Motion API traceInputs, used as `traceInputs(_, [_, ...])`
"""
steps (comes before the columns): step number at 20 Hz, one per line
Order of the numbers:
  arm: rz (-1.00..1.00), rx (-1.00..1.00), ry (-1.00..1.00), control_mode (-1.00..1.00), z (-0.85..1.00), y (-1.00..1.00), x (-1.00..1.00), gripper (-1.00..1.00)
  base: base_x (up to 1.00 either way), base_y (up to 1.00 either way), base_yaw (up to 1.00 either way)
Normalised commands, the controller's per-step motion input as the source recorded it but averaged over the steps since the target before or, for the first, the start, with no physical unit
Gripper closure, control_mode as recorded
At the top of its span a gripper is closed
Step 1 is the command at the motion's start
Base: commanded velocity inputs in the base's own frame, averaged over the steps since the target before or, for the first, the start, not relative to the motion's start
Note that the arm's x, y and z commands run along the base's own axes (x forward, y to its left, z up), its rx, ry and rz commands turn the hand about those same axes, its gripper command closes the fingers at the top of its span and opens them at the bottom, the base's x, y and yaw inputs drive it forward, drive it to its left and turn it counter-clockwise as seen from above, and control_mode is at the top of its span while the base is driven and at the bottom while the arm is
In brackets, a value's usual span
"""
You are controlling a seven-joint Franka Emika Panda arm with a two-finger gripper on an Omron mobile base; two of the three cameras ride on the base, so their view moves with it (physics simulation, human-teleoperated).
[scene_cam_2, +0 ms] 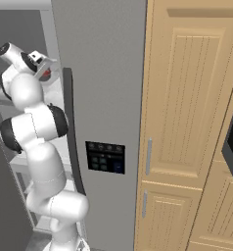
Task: Place the tupperware containing the shrimp and onion meal in the microwave. Close the microwave door and press the start button to reheat the meal.
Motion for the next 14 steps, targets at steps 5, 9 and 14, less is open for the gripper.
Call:
traceInputs(5, [-0.06,-0.04,0.0,-1.0,-0.09,0.02,0.37,1.0,0.0,0.0,0.0])
traceInputs(9, [-0.04,-0.05,0.01,-1.0,-0.11,0.05,0.03,1.0,0.0,0.0,0.0])
traceInputs(14, [-0.01,-0.03,0.01,-1.0,-0.19,0.0,-0.05,1.0,0.0,0.0,0.0])
